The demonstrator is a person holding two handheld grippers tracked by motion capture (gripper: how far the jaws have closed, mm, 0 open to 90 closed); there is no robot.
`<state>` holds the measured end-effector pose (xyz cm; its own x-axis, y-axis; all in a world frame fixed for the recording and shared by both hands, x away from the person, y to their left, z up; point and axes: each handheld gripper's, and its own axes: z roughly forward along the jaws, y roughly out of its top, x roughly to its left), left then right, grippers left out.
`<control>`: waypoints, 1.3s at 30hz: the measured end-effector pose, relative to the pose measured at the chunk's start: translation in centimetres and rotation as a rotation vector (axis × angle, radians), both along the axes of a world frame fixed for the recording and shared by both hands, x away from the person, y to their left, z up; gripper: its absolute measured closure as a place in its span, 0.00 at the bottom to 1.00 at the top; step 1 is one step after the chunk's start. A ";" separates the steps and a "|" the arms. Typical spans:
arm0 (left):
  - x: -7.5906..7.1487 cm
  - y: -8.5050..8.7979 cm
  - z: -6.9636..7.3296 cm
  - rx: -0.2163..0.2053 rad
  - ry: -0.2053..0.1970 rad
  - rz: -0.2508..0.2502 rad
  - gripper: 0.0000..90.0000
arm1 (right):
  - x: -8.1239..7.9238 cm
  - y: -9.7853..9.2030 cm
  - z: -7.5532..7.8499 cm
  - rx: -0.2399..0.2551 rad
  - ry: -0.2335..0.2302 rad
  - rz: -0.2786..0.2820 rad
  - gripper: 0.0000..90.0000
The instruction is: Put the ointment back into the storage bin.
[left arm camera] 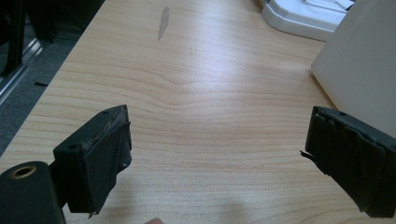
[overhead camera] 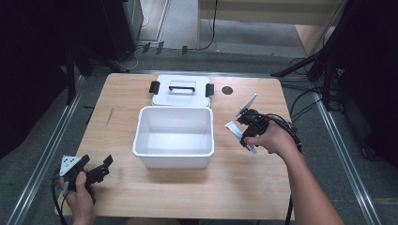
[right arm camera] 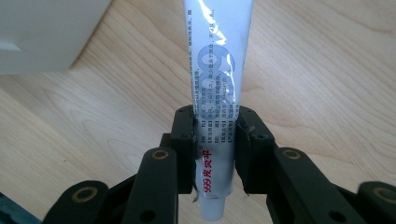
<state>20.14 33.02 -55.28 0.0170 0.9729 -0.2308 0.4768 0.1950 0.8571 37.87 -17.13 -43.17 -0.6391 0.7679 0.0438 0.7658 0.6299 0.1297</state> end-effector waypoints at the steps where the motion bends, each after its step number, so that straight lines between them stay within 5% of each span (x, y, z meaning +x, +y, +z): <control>1: 0.0 0.0 0.0 -0.001 0.000 0.000 0.08 | 0.1 0.0 0.3 0.002 -0.001 -0.002 0.80; 15: 0.0 0.0 0.0 -0.005 0.003 0.003 0.08 | 1.0 1.0 3.8 0.039 -0.010 -0.061 0.80; 39: 0.1 0.1 0.0 -0.010 0.005 0.001 0.08 | 1.6 5.7 8.2 0.068 -0.041 0.006 0.80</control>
